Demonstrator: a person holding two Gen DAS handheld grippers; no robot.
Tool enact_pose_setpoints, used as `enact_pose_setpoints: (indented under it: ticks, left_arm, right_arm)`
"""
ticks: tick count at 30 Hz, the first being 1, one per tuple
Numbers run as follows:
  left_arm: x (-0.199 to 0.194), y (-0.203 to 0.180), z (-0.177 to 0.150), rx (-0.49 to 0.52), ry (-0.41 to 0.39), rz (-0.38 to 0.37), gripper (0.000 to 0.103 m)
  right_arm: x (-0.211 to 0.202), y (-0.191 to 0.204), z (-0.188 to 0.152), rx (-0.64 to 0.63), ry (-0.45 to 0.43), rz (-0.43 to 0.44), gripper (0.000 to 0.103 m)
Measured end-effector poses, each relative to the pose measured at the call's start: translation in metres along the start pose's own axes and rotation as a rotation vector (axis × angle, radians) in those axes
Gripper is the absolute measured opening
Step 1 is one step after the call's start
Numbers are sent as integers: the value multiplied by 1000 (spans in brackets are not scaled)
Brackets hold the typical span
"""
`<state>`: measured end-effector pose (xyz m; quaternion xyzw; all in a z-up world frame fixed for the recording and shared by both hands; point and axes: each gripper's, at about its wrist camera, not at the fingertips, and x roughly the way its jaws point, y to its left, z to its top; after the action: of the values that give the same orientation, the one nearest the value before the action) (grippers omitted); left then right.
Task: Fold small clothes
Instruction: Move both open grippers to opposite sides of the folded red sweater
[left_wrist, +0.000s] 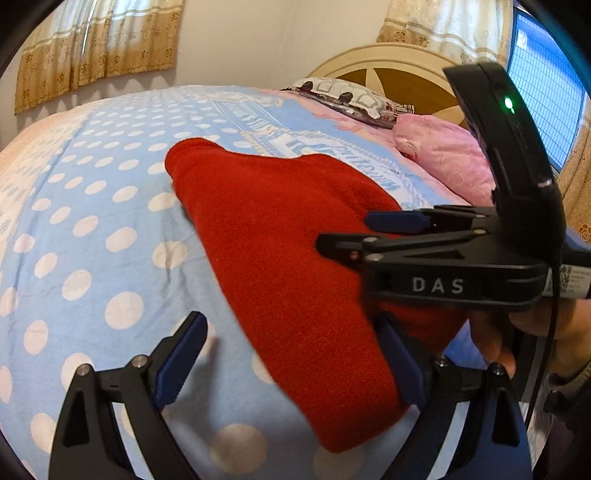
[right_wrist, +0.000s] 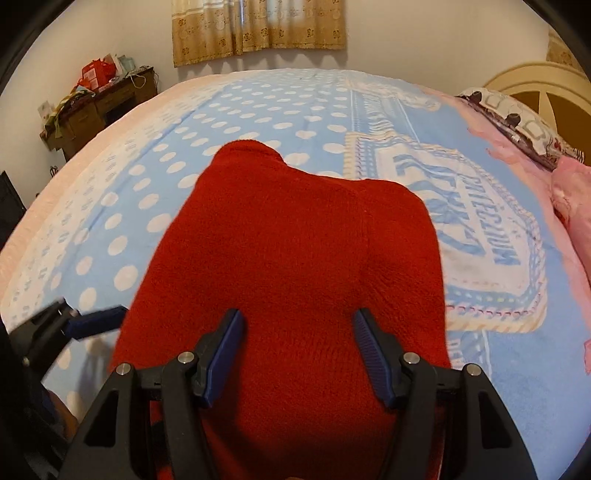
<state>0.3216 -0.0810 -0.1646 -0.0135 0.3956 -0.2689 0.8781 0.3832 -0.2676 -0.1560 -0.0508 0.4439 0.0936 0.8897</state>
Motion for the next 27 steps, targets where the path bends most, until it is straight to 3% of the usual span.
enact_pose_setpoints:
  ticks: [6,12,17,18,21,24,27]
  left_arm:
    - [1,0,-1,-3,11,3,97]
    - [-18,9,1,-55,-75,5,97]
    - [-10,18,3,-106,-72,7,97]
    - [-7,17,3,-102,-62,9,97]
    - [-2,12,2,-78,-40,6,98]
    - [-1,10,1,-69,-24,8,98]
    - [-6,15,1,-92,-41,-2,97]
  right_arm:
    - [0,-1,-5,-2,-45,20,63]
    - [-21,-27,1,92,-63,144,64]
    - [-35,-36,10,85,-117,180,64]
    - [-33,-34,13,79,-109,184,64]
    - [3,-30,13,55,34,140,64]
    - [-2,-28,12,9,0,151,64]
    - [-23,-46,14,59,-68,202,64]
